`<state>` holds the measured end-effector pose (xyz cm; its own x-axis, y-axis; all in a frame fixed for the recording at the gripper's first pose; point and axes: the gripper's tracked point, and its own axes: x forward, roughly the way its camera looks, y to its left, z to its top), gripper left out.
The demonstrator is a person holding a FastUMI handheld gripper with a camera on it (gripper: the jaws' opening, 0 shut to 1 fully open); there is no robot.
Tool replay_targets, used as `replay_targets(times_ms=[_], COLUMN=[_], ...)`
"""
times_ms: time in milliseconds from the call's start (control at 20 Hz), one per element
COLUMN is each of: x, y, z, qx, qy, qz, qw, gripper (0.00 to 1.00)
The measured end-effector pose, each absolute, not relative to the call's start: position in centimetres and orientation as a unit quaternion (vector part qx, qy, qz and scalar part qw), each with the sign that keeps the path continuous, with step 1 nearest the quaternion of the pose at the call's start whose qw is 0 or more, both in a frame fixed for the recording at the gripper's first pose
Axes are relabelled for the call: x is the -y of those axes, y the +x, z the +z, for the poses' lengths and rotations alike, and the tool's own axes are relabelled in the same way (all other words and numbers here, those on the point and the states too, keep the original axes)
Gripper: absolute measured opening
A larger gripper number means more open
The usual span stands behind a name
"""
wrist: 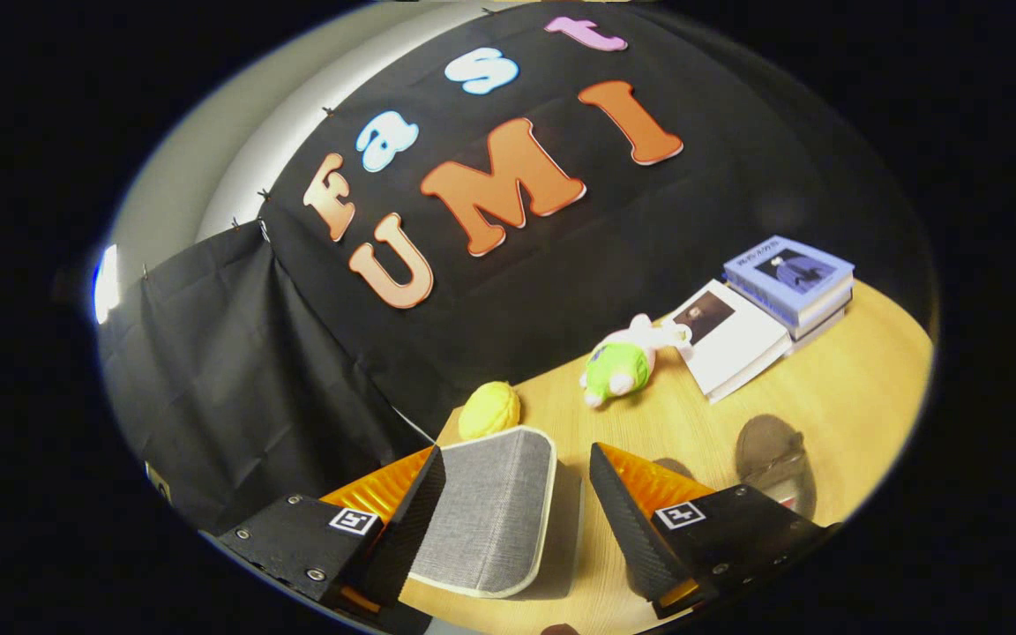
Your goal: Open the storage box then place both shoes into the box .Put the left shoe in first, then the right shoe, with the right side of both shoes facing outward in a uniform manner.
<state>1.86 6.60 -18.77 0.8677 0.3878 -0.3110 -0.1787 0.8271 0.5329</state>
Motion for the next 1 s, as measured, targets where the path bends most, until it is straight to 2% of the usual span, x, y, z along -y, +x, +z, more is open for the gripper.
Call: replay_targets(times_ms=[650, 1000], x=[-12.6, -15.0], y=[1.9, 1.7], z=[-28.8, -29.0], qx=[-0.333, -0.352], qy=[0.441, 0.523], qz=[0.232, 0.267], qw=[0.801, 0.729], gripper=[0.98, 0.97])
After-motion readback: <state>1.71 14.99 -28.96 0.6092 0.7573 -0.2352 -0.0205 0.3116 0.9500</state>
